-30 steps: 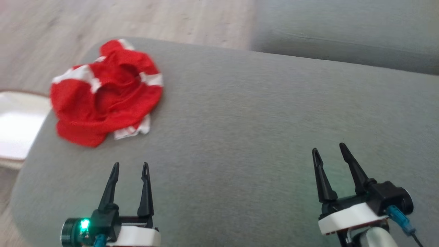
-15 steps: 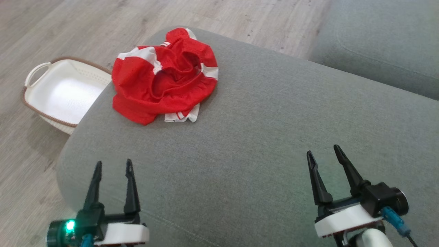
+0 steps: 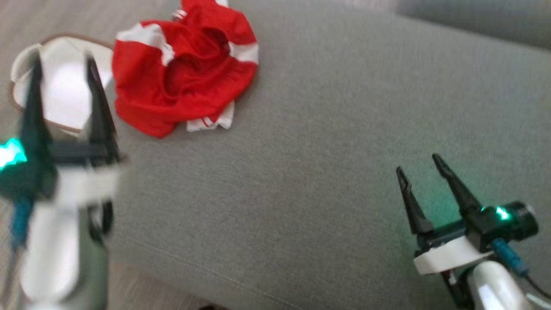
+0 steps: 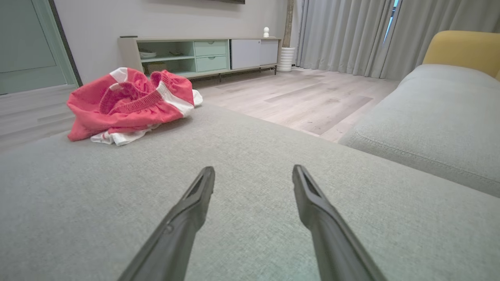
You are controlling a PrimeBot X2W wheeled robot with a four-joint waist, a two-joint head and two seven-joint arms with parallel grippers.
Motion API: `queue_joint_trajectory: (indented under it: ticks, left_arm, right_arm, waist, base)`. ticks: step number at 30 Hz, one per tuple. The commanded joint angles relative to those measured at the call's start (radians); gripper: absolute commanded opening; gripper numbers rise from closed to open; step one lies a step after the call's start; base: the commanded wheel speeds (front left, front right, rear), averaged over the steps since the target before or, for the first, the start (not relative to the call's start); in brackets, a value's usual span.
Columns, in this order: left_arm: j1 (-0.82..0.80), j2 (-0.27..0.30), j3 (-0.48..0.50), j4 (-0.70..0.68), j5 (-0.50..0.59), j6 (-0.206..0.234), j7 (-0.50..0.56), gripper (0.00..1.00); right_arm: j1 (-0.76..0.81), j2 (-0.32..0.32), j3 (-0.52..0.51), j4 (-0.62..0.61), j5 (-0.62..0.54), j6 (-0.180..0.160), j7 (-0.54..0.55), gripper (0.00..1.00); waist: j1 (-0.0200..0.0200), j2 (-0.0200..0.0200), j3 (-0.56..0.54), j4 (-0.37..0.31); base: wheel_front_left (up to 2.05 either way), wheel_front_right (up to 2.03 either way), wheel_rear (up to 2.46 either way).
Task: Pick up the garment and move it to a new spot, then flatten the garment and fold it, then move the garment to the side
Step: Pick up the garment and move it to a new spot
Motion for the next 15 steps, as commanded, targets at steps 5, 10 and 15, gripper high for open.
queue_joint_trajectory:
  ticks: [5, 10, 15]
  left_arm:
    - [-0.283, 0.077, 0.024, 0.135, -0.019, -0.06, 0.004, 1.0]
    - [-0.572, 0.074, -0.011, 0.409, -0.083, -0.094, 0.139, 1.0]
    - [-0.754, 0.042, -0.006, 0.695, -0.207, -0.112, 0.344, 1.0]
  right_arm:
    - [-0.047, -0.075, 0.027, -0.053, -0.01, -0.001, -0.011, 1.0]
    - [-0.062, -0.156, 0.007, -0.101, -0.015, -0.001, -0.011, 1.0]
    - [-0.066, -0.198, -0.002, -0.147, -0.009, -0.001, -0.011, 1.0]
  waist:
    - [-0.0002, 0.0, 0.148, -0.063]
    - [-0.0002, 0.0, 0.246, -0.075]
    - [-0.0002, 0.0, 0.303, -0.102]
  base:
    - [0.0, 0.0, 0.0]
    - [0.0, 0.0, 0.0]
    - [0.0, 0.0, 0.0]
